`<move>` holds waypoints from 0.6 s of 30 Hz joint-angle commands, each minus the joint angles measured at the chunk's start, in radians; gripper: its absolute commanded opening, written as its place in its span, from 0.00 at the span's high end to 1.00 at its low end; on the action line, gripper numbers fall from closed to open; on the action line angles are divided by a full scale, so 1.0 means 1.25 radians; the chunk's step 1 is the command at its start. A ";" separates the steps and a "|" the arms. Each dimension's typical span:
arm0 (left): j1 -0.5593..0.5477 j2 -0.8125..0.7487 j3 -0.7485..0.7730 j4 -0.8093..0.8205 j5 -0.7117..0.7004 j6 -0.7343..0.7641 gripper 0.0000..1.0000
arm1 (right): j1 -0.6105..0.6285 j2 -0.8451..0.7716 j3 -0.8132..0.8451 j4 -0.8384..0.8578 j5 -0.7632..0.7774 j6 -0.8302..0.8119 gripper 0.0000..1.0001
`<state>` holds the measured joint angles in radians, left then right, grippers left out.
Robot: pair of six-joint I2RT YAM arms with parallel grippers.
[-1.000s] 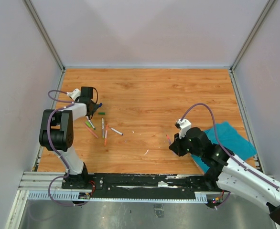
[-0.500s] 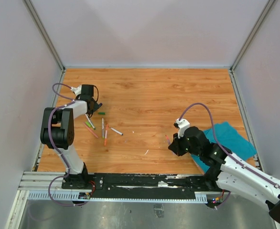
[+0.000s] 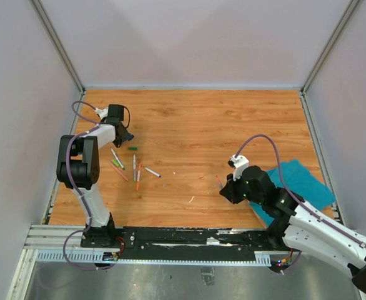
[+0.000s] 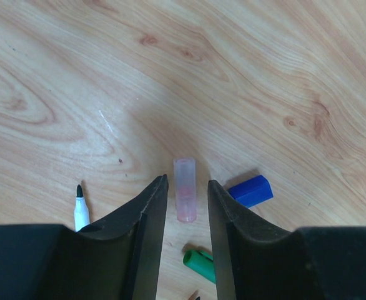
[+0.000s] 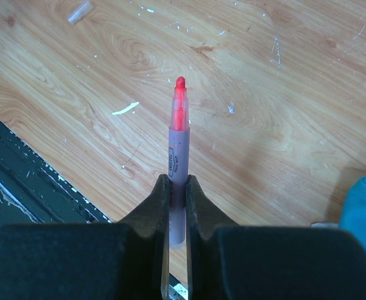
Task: Insert the pens into the pen caps
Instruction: Pick up the pen cap from the center of the board.
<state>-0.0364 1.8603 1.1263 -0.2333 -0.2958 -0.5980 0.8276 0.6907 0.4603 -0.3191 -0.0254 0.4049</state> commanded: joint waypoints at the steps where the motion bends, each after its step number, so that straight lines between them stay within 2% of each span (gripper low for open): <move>1: 0.002 0.047 0.005 -0.065 -0.037 0.021 0.61 | -0.007 -0.018 -0.005 0.000 0.012 0.004 0.99; 6: 0.002 0.051 0.002 -0.074 -0.062 0.022 0.67 | -0.008 -0.031 -0.012 -0.001 0.015 0.006 0.99; 18: 0.001 0.094 0.024 -0.114 -0.060 0.063 0.69 | -0.007 -0.045 -0.012 -0.011 0.022 0.009 0.99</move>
<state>-0.0368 1.9079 1.1866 -0.2726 -0.3653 -0.5472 0.8276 0.6468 0.4545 -0.3202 -0.0246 0.4057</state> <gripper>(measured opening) 0.308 0.070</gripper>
